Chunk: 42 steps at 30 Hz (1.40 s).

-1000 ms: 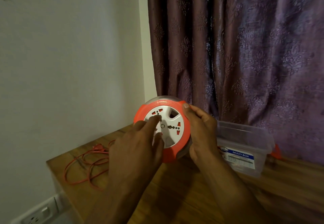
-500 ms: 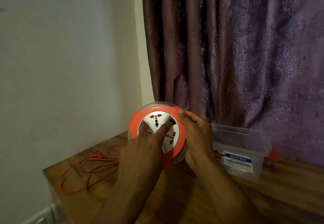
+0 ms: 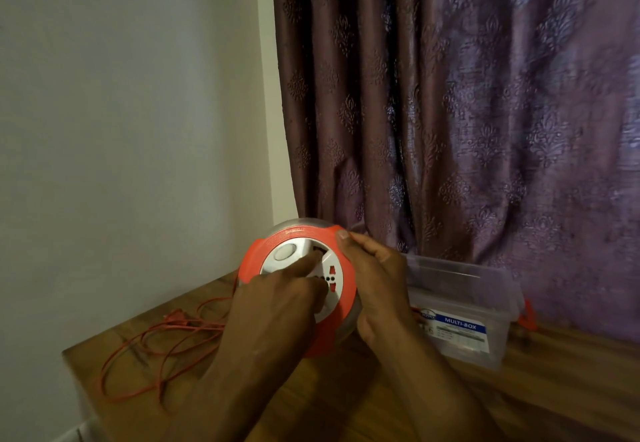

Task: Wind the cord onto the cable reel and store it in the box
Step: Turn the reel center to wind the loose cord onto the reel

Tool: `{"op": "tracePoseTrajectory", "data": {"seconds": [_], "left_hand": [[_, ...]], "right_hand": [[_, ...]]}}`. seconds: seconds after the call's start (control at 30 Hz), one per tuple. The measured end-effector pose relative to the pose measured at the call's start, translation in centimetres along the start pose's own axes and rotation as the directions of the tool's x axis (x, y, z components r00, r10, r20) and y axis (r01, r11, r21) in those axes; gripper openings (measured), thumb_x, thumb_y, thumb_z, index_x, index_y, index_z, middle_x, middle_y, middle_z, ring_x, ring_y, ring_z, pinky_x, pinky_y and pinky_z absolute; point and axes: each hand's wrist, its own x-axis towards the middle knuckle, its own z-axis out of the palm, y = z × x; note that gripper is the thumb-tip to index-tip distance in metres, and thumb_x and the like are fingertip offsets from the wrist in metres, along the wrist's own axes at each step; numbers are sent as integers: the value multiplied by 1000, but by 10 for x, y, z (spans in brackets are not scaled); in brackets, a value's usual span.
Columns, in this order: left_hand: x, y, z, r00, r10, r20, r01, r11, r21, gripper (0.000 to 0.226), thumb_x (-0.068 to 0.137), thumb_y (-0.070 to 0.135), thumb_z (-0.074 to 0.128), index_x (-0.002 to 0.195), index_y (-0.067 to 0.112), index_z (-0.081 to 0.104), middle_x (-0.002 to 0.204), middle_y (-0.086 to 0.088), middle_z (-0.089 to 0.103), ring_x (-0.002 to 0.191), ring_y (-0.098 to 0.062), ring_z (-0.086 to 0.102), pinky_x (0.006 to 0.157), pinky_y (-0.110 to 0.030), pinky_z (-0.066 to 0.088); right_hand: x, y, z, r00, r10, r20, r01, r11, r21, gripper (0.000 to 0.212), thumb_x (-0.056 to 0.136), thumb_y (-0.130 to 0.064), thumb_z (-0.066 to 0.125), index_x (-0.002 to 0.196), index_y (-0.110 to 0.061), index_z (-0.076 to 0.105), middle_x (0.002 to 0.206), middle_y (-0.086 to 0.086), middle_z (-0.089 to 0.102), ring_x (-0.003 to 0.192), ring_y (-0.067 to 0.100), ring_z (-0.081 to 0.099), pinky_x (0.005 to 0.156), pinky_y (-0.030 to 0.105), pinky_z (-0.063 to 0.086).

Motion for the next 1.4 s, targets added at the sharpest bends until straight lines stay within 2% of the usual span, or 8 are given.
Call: {"op": "tracePoseTrajectory", "data": {"seconds": [0.2, 0.3, 0.43, 0.6, 0.73, 1.13, 1.27, 1.4], "left_hand": [[-3, -17, -1, 998, 60, -28, -65, 971, -229, 12, 83, 28, 55, 80, 31, 66, 139, 19, 44, 124, -21, 47, 92, -23, 42], [-8, -15, -10, 987, 26, -158, -82, 930, -359, 21, 80, 24, 55, 90, 37, 68, 123, 17, 59, 108, -15, 59, 85, -16, 36], [-14, -12, -12, 955, -105, -278, 12, 948, -319, 33, 84, 35, 55, 117, 33, 58, 105, 6, 69, 78, -14, 66, 64, -23, 48], [-16, -11, -4, 985, -102, -136, 74, 979, -192, 62, 84, 63, 37, 140, 48, 13, 117, 11, 58, 84, -9, 60, 59, -19, 45], [-12, -7, 3, 996, -88, -22, 83, 981, -178, 69, 90, 54, 33, 131, 57, -23, 129, 2, 47, 94, -16, 58, 68, -25, 49], [-6, -7, 8, 996, -75, 55, 79, 995, -62, 69, 82, 36, 62, 134, 53, 19, 150, -3, 24, 123, -30, 46, 91, -41, 47], [-4, -4, 0, 997, -71, 41, 73, 995, -64, 44, 78, 32, 67, 115, 46, 49, 145, 2, 34, 118, -28, 50, 87, -39, 49], [-5, 0, -4, 999, -27, 29, 28, 999, -30, 20, 80, 29, 66, 98, 37, 61, 149, 9, 31, 123, -31, 47, 89, -40, 49]], "right_hand": [[-1, 2, 1, 999, 37, 17, -37, 999, -10, 12, 87, -26, 71, 76, -28, 76, 78, -1, 79, 69, 19, 76, 66, 34, 62], [-2, 0, 2, 1000, 22, 19, -22, 1000, 3, 17, 87, -25, 71, 72, -29, 77, 77, -1, 79, 67, 16, 76, 60, 28, 60], [-1, -3, 1, 999, 0, -35, 1, 1000, 5, 13, 86, -27, 72, 74, -29, 76, 76, -1, 79, 67, 17, 75, 60, 31, 61], [0, -7, -1, 998, -32, -60, 32, 999, 13, 15, 85, -32, 72, 71, -33, 76, 75, -1, 79, 66, 19, 75, 60, 33, 61], [-2, -7, 2, 999, -39, -38, 39, 999, 2, 17, 86, -31, 71, 70, -35, 76, 73, -6, 78, 65, 16, 75, 57, 29, 61], [-3, -6, 4, 1000, 9, -1, -9, 1000, 13, 7, 87, -24, 71, 86, -21, 77, 83, 4, 80, 85, 27, 76, 78, 41, 62], [-4, -4, 5, 999, -5, 40, 5, 1000, -20, 18, 87, -23, 70, 72, -28, 77, 80, 0, 79, 79, 23, 76, 73, 38, 62], [-3, -5, 4, 999, -17, 44, 19, 999, -46, 23, 87, -25, 70, 67, -34, 77, 80, -2, 79, 79, 23, 76, 73, 38, 62]]}}
